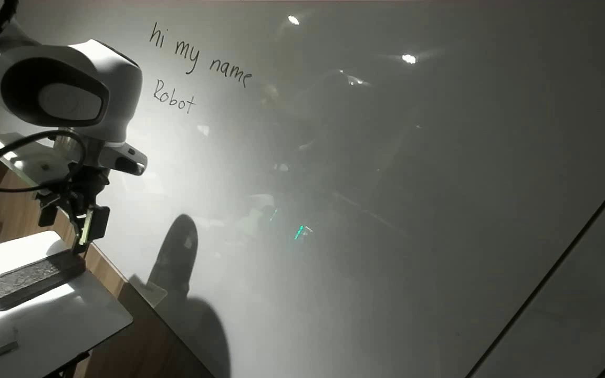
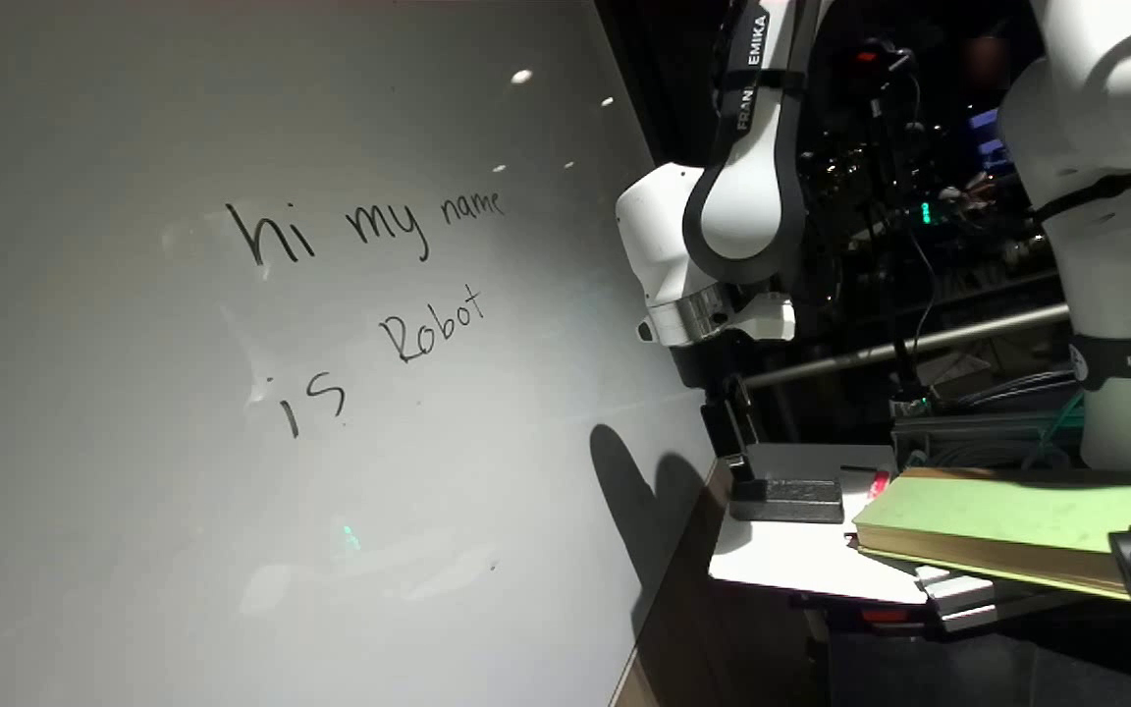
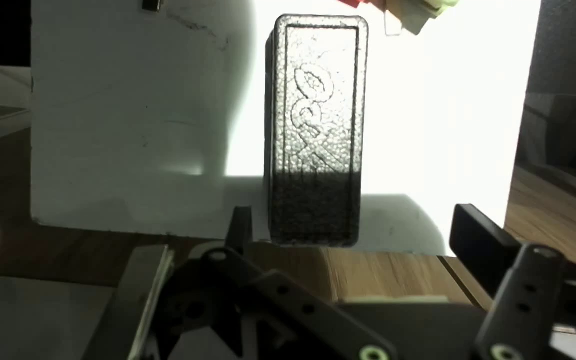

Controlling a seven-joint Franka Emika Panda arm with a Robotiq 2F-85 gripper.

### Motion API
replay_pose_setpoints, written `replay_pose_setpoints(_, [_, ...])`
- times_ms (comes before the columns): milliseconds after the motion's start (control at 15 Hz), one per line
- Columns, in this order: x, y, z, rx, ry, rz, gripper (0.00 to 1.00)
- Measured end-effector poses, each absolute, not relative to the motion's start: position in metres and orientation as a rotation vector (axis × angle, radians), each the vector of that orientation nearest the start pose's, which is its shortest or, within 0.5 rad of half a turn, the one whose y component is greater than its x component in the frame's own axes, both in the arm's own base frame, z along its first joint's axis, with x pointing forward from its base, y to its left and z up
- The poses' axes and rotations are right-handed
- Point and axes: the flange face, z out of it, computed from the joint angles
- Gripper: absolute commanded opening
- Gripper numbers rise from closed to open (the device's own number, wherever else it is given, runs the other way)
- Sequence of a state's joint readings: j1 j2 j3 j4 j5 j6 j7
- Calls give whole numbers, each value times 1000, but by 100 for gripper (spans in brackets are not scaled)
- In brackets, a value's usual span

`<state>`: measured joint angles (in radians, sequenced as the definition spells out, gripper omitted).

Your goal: Erase the words on the whiteboard

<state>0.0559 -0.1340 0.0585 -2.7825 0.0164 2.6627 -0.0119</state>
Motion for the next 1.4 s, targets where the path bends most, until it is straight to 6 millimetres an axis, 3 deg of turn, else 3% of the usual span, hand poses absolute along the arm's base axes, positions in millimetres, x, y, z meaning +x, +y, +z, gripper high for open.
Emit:
replay_pose_setpoints(667, [379,28,208,-3134,-114,45,100])
replay_pose_setpoints(1067, [382,31,203,-3142,-156,23,100])
replay_pose_setpoints(1200, [384,31,204,-3147,-176,16,74])
replay_pose_setpoints(1400, [384,31,204,-3153,-197,16,51])
